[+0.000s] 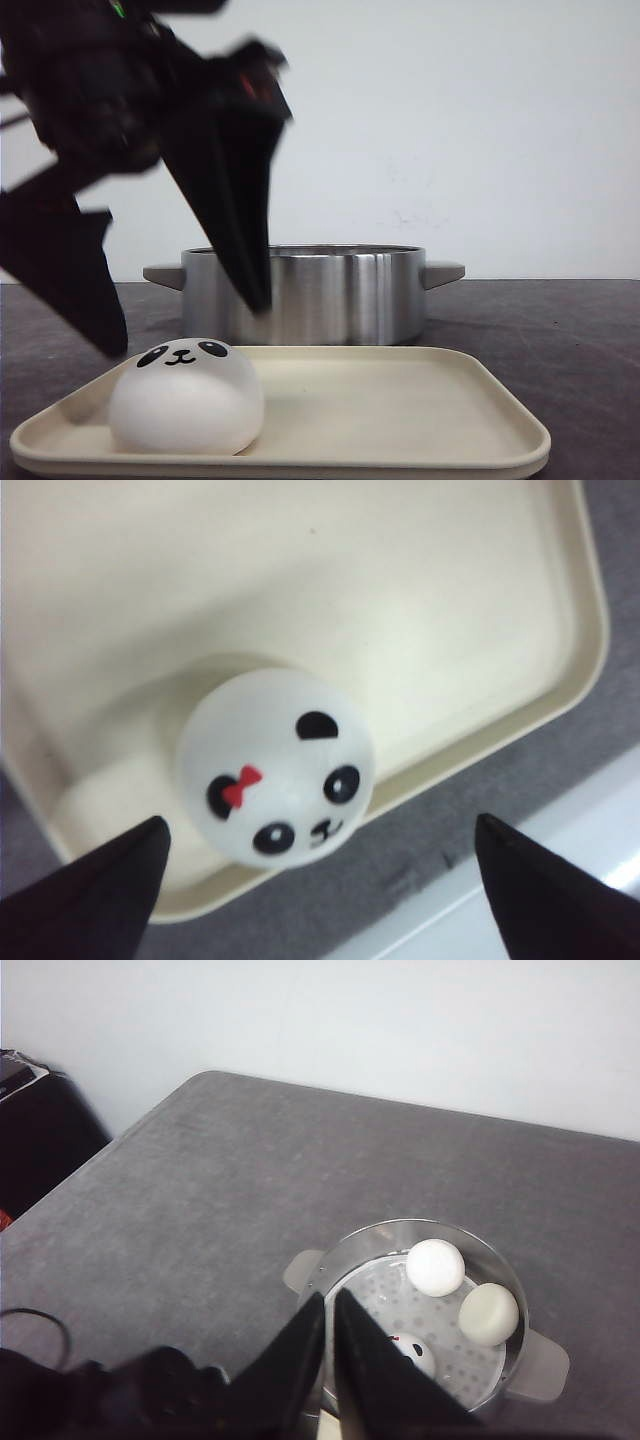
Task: Steam buns
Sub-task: 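Grasp the last panda bun with the red bow and lift it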
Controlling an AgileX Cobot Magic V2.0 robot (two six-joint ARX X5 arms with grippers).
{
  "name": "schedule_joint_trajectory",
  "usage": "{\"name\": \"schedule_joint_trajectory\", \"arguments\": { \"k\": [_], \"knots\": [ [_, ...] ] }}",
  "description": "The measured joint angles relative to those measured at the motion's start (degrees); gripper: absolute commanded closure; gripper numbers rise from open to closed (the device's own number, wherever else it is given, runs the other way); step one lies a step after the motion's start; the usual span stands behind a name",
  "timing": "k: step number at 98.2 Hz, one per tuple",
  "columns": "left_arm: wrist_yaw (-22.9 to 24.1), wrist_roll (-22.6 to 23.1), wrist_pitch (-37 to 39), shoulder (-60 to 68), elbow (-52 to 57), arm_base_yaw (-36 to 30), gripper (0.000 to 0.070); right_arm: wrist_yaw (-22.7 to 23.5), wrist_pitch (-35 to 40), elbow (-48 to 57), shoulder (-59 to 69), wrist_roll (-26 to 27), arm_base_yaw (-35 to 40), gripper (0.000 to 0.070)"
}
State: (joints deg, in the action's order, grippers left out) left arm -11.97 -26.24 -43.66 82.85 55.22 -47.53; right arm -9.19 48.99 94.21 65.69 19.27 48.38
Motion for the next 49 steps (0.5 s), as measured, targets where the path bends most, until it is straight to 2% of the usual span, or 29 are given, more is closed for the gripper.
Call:
{"name": "schedule_joint_trajectory", "arguments": {
  "k": [23, 33, 36, 40, 49],
  "knots": [
    [0.04, -1.55, 1.86, 6.10, 0.00, -0.35, 0.0104, 0.13, 0.46, 0.00, 0.00, 0.00, 0.00, 0.0692],
    [0.04, -1.64, 1.88, 7.39, 0.00, -0.35, 0.0128, 0.13, 1.31, 0.00, 0.00, 0.00, 0.00, 0.0692],
    [0.11, -1.64, 1.90, 7.52, 0.00, -0.35, 0.0173, 0.13, 1.44, 0.00, 0.00, 0.00, 0.00, 0.0692],
    [0.15, -1.64, 2.08, 7.52, 0.00, -0.35, 0.0279, 0.13, 1.60, 0.00, 0.00, 0.00, -0.02, 0.0692],
    [0.15, -1.64, 2.62, 7.52, 0.00, -0.39, 0.0629, 0.13, 1.88, 0.00, 0.00, 0.00, 0.00, 0.0692]
  ]
}}
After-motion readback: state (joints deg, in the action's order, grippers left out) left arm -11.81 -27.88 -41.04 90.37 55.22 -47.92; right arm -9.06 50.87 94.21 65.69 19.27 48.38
